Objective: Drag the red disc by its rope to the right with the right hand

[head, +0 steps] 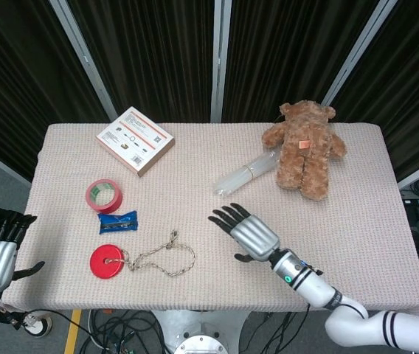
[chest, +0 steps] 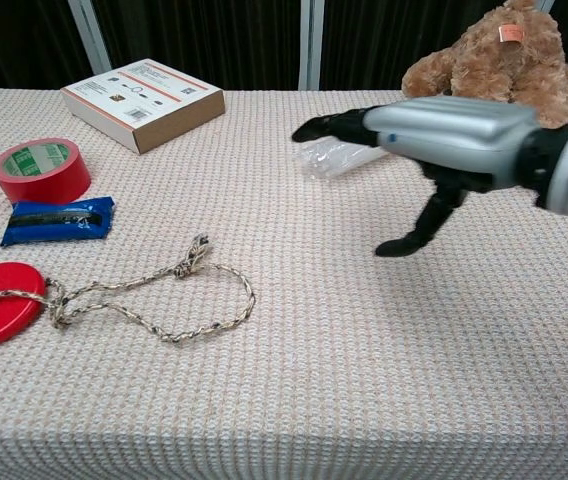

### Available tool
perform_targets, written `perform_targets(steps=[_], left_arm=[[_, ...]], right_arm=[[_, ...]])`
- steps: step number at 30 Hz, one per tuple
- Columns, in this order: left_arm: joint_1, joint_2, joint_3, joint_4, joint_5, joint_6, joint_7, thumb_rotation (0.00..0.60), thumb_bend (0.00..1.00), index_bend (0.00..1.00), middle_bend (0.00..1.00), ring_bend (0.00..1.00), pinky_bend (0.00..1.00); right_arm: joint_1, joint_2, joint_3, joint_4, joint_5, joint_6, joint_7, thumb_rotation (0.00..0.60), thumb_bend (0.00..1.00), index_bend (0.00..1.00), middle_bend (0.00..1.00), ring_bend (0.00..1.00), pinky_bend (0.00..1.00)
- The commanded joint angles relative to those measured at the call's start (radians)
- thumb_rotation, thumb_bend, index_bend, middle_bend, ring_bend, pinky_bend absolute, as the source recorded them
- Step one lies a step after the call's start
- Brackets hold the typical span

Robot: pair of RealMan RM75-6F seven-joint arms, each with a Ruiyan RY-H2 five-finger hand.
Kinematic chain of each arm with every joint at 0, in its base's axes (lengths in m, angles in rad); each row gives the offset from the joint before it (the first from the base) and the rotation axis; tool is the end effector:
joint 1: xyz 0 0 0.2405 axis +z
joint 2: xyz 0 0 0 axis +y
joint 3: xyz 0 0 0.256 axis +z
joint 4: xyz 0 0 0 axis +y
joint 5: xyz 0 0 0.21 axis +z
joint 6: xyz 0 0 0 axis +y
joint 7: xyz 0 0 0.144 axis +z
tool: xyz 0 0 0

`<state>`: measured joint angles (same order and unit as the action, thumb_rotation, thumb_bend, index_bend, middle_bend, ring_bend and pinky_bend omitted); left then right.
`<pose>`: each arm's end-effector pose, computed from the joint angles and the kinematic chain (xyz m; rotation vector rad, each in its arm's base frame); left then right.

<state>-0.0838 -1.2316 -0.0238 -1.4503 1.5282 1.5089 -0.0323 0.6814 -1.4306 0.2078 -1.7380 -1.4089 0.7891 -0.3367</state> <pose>-0.3292 0.1769 0.1355 -1.4078 -0.8814 -0.9050 -0.0977 -0.2886 -0.0083 2.2169 -0.8184 1.0354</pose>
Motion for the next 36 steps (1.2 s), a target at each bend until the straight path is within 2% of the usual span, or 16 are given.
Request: perform_targets(steps=[1,12,19,25,36], left_arm=[[0.002,0.001,0.000,0.004,-0.001,0.001,-0.003,0.600,0.02,0.14,0.13,0.02,0.12],[0.010,0.005,-0.001,0.021,-0.008,0.006,-0.026,0.600,0.02,0.14,0.13,0.02,0.12],[0.019,0.006,-0.001,0.042,-0.014,0.012,-0.052,0.600,0.02,0.14,0.13,0.02,0.12],[0.025,0.003,-0.002,0.062,-0.017,0.017,-0.074,0.600,0.02,0.14,0.13,0.02,0.12],[0.030,-0.004,-0.003,0.078,-0.018,0.017,-0.091,0.600,0.02,0.14,0.13,0.02,0.12]], right_arm=[[0.107,-0.113,0.044,0.076,0.106,-0.090,-0.056,0.600,0.09,0.00,0.07,0.00,0.00],[0.279,-0.304,0.056,0.252,0.256,-0.156,-0.114,0.600,0.13,0.00,0.10,0.00,0.00],[0.333,-0.384,0.028,0.324,0.308,-0.126,-0.166,0.600,0.14,0.01,0.12,0.00,0.00],[0.351,-0.427,0.008,0.366,0.332,-0.097,-0.181,0.600,0.17,0.09,0.18,0.00,0.00],[0.356,-0.452,-0.018,0.397,0.304,-0.053,-0.161,0.600,0.18,0.27,0.33,0.00,0.00]])
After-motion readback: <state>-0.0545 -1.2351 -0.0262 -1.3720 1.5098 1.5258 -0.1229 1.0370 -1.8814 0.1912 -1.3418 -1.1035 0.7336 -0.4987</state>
